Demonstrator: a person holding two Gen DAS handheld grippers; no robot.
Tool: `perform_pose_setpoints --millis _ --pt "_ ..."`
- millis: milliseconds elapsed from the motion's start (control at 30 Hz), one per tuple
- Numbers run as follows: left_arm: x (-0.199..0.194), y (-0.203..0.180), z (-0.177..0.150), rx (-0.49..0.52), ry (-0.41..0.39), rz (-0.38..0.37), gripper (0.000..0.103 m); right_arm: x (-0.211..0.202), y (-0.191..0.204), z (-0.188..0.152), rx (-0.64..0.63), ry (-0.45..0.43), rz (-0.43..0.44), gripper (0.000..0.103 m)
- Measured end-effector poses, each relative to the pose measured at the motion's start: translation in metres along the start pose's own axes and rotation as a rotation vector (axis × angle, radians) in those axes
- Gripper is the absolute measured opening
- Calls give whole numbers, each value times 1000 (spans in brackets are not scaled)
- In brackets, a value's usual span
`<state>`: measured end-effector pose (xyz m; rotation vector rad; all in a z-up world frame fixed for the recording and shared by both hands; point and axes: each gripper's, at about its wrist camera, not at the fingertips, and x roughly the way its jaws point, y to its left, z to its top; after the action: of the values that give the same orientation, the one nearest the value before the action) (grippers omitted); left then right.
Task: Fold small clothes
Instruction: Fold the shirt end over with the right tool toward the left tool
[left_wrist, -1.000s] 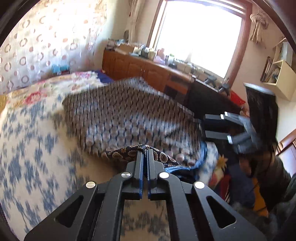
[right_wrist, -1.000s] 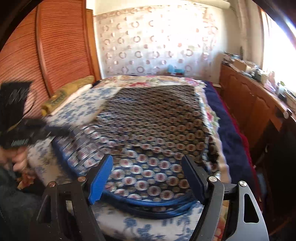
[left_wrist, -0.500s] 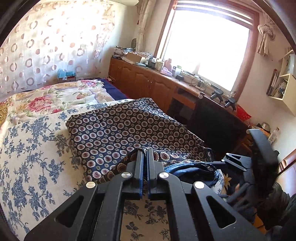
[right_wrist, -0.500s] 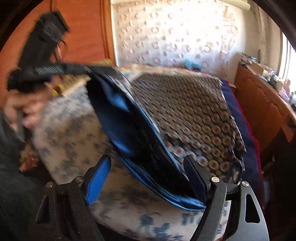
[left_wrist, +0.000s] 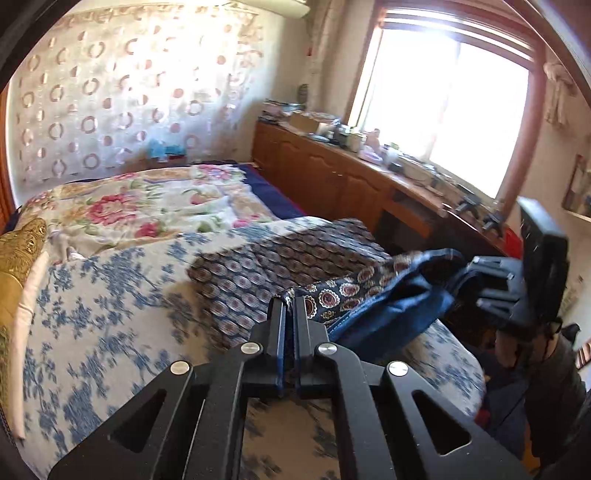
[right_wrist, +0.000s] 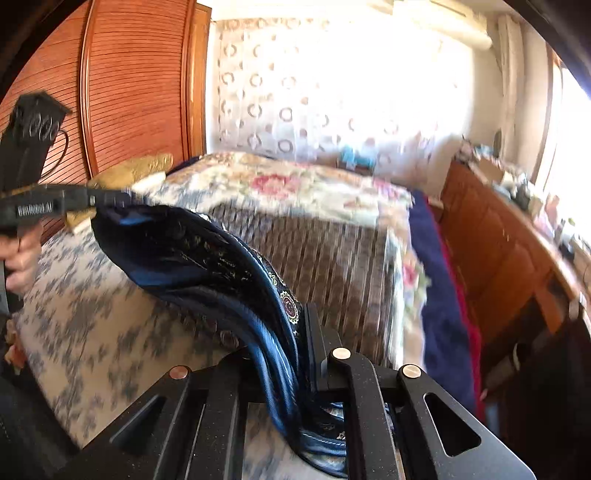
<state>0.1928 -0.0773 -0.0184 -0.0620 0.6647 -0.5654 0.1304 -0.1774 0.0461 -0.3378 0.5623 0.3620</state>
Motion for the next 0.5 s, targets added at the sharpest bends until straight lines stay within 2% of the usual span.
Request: perform_pose_setpoints --millis 167,333,400,433,467,500 --pt "31 28 16 -26 16 43 4 42 -4 38 -50 -18 3 8" --pt "56 50 27 -51 30 58 6 110 -18 50 -49 13 29 7" --pt "62 55 30 -43 26 73 12 129 -21 54 -56 27 38 7" --pt "63 56 32 -37 21 88 20 137 -24 56 -58 37 40 7" --pt "63 58 33 -26 9 121 33 139 -25 56 -57 42 39 7" --pt "62 60 35 -18 -4 134 38 146 -27 58 -54 49 43 7"
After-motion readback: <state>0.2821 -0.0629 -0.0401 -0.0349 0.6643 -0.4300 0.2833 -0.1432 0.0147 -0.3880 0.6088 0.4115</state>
